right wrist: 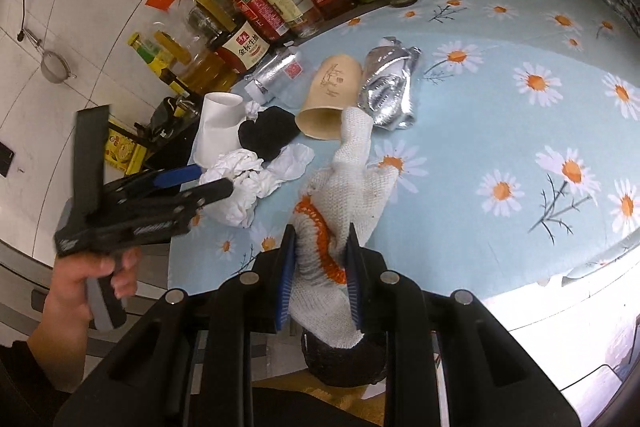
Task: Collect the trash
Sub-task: 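Carry the tissue and glove down over the black trash bin with both grippers, then open both grippers to drop tissue and glove into the bin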
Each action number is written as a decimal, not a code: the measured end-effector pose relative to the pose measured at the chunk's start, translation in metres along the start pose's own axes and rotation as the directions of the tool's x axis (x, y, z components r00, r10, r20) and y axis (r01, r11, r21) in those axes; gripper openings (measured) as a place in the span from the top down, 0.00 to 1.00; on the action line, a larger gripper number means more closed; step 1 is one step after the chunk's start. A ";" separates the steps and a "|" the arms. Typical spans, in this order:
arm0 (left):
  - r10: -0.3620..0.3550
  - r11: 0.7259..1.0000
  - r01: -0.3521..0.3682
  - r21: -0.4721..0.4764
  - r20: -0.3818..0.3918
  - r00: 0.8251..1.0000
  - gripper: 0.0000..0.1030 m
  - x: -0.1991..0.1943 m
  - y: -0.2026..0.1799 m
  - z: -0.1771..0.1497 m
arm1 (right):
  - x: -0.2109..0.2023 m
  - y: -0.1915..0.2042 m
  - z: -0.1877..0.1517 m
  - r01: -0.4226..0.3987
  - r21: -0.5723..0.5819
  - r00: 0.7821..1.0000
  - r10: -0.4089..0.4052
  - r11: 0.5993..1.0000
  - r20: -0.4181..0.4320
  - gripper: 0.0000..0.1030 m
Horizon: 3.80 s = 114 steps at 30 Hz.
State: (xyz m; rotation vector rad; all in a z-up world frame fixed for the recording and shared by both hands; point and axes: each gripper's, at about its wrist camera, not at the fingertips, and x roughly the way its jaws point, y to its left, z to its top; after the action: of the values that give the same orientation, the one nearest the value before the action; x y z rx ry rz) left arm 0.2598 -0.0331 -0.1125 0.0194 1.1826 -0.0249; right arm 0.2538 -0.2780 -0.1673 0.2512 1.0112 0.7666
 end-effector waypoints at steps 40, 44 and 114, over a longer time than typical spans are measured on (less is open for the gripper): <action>-0.177 0.966 0.201 -0.164 0.153 0.972 0.80 -0.112 0.015 -0.100 | -0.005 0.076 -0.045 -0.051 -0.312 0.991 0.010 0.949 -0.134 0.76; -0.194 0.962 0.208 -0.178 0.092 0.977 0.80 -0.108 0.013 -0.131 | 0.005 0.092 -0.069 -0.092 -0.388 0.982 0.018 0.917 -0.190 0.76; -0.230 0.951 0.152 -0.268 -0.292 0.928 0.51 0.152 0.034 -0.321 | 0.225 0.020 -0.226 -0.013 -0.423 0.876 -0.194 0.906 -0.442 0.48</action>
State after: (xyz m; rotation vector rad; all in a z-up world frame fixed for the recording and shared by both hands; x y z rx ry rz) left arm 0.0211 0.0085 -0.3750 -0.3198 1.5037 -0.0525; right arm 0.1237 -0.1448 -0.4270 -0.3774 1.2804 0.9601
